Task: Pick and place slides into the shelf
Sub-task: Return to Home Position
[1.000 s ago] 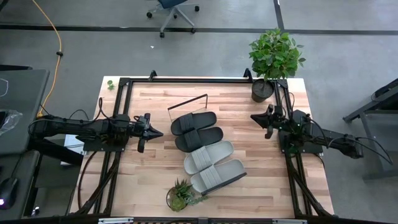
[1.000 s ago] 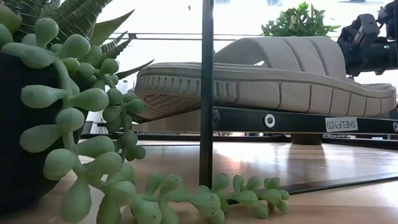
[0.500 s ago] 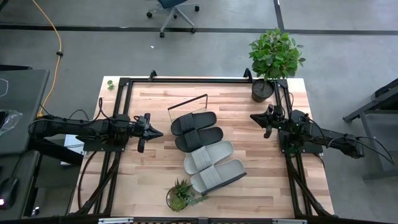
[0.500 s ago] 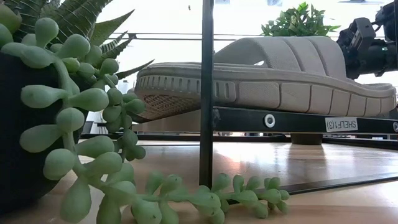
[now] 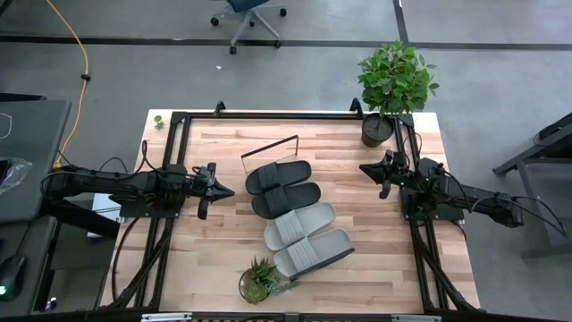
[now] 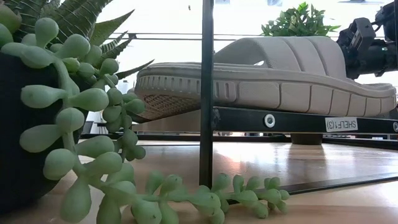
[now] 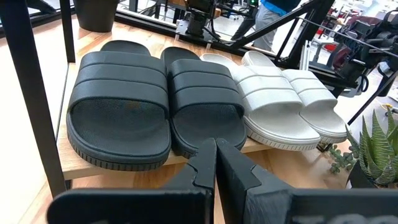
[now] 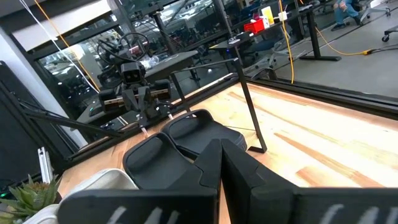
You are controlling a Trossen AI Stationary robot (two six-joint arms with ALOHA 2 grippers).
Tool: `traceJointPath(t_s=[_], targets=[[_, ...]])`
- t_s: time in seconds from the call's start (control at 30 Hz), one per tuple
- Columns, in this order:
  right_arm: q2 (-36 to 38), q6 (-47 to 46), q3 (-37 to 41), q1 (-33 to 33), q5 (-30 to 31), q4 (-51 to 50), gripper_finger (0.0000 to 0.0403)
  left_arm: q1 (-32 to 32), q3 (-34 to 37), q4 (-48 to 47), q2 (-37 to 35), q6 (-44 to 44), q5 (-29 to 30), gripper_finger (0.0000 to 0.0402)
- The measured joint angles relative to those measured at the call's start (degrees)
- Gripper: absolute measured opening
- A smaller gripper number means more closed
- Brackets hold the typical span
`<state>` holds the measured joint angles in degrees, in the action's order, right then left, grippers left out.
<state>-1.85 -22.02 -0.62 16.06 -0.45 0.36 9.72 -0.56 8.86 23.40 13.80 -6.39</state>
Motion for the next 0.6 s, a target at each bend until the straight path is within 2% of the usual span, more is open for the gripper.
traceJointPath(t_s=[0.2, 0.27, 0.6], targets=[[0.0, 0.0, 0.0, 0.0, 0.0, 0.0, 0.0, 0.0, 0.0, -0.2, 0.0, -0.3, 0.0, 0.0001], [0.0, 0.0, 0.0, 0.0, 0.0, 0.0, 0.0, 0.0, 0.0, -1.4, -0.6, -3.0, 0.0, 0.0001], [0.0, 0.0, 0.0, 0.0, 0.0, 0.0, 0.0, 0.0, -0.1, -5.4, -11.5, -6.7, 0.0, 0.0001]])
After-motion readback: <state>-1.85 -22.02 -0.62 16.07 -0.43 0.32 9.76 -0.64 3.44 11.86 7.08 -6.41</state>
